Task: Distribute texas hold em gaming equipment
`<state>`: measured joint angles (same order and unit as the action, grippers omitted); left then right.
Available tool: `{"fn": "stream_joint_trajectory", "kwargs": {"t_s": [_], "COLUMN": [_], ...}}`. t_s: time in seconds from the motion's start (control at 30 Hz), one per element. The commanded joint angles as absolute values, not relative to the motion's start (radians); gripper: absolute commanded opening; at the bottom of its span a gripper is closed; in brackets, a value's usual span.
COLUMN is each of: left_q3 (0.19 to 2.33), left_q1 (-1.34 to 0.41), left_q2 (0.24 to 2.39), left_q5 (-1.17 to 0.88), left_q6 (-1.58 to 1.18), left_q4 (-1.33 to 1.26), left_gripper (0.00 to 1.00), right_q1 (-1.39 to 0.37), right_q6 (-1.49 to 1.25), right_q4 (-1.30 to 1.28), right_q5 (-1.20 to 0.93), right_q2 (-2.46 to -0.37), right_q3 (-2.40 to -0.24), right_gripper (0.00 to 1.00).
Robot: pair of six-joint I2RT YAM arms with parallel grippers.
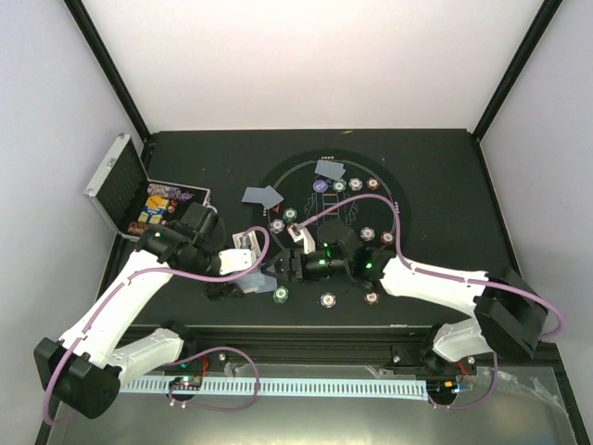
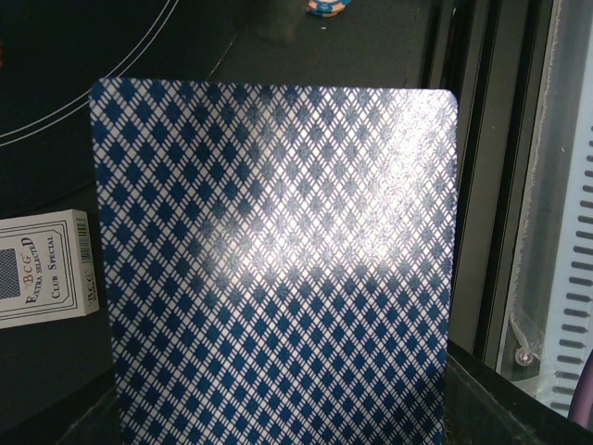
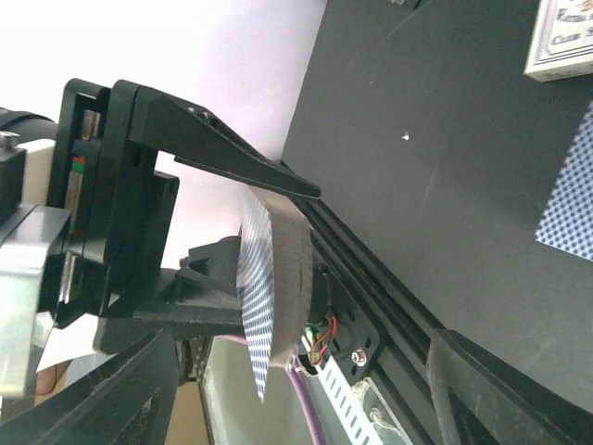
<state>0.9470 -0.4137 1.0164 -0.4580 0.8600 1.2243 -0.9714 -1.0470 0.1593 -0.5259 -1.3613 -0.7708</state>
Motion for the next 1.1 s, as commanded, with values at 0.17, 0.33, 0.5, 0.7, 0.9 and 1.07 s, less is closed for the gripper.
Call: {"fn": "stream_joint_trajectory", "kwargs": {"t_s": [0.17,0.33,0.5,0.7,0.9,1.07], "left_q3": [0.992,0.991,0.989,0.988,0.989,0.992], "left_q1": [-0.413,-0.413,-0.413,-0.413,-0.413,-0.413], "left_q2": [1.009,1.01,1.011,1.013,1.012,1.008], "left_q5": [-0.494,-0.494,-0.491,-0.492,-0.491,-0.493], "left_q6": [0.859,0.86,0.863,0.863,0.867,0.867], "left_q4": [1.239,1.238,1.238,1.236,1.236,1.239], "left_gripper": [0.02,0.02,0.01,0.02,0.02,0.02], "right_q1": [-1.019,-1.031,-1.038,-1.041,-1.038,-1.025], "right_q6": [-1.094,-1.089,-1.098,-1.106,-1.094,-1.091], "right_q4": [0.293,0.304,0.346,0.366,0.362,0.364], "right_q5": [-0.554,-0.597,-0.647,-0.663,-0.663,-0.646], "right_q2": [-1.476,-1.559,-1.639,-1.684,-1.686,-1.662], "right_q3": [-0.838,-0.893,-0.936,-0.937,-0.898,-0.849], "right_gripper": [0.72,0.71,0.7,0.68,0.63,0.61]}}
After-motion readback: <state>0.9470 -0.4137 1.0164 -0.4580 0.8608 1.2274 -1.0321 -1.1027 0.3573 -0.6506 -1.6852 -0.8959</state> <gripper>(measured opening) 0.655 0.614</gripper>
